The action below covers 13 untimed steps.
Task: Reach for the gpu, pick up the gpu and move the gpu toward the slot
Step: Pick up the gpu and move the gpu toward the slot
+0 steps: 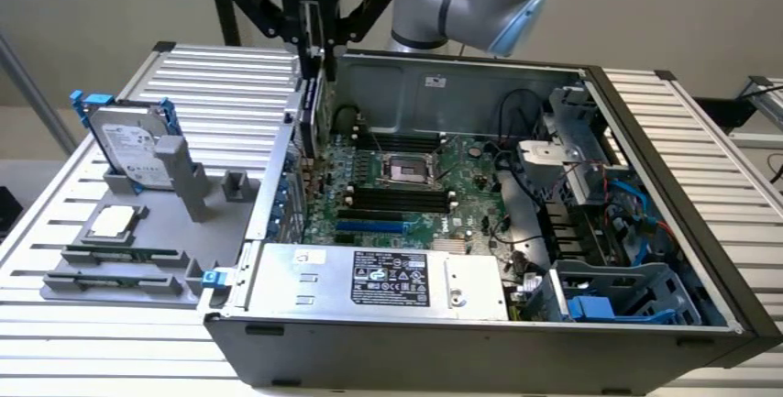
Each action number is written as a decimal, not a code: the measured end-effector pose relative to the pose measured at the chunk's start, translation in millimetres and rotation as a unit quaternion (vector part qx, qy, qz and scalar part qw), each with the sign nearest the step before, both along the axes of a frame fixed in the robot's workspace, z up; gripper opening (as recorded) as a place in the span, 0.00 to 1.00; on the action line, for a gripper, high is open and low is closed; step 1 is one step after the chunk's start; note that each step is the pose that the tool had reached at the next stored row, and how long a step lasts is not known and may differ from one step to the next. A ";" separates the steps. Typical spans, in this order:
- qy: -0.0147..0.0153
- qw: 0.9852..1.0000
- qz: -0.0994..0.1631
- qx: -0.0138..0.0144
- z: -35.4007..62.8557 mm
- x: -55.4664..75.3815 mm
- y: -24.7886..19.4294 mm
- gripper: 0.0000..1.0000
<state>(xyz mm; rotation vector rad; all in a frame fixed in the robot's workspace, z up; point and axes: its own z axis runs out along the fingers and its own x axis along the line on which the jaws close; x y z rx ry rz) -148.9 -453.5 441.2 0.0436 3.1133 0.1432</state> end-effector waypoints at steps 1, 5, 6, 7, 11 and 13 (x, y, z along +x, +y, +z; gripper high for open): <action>0.002 1.000 0.000 0.000 -0.1 4.7 0.0 0.26; 0.010 1.000 0.000 0.000 -1.3 23.0 0.0 0.26; 0.013 1.000 0.000 0.000 -1.9 27.4 0.0 0.26; 0.015 1.000 0.000 0.000 -2.6 31.9 0.0 0.26; 0.023 1.000 0.000 0.000 -6.2 50.0 0.0 0.26; 0.025 1.000 0.000 0.000 -8.3 59.0 0.2 0.26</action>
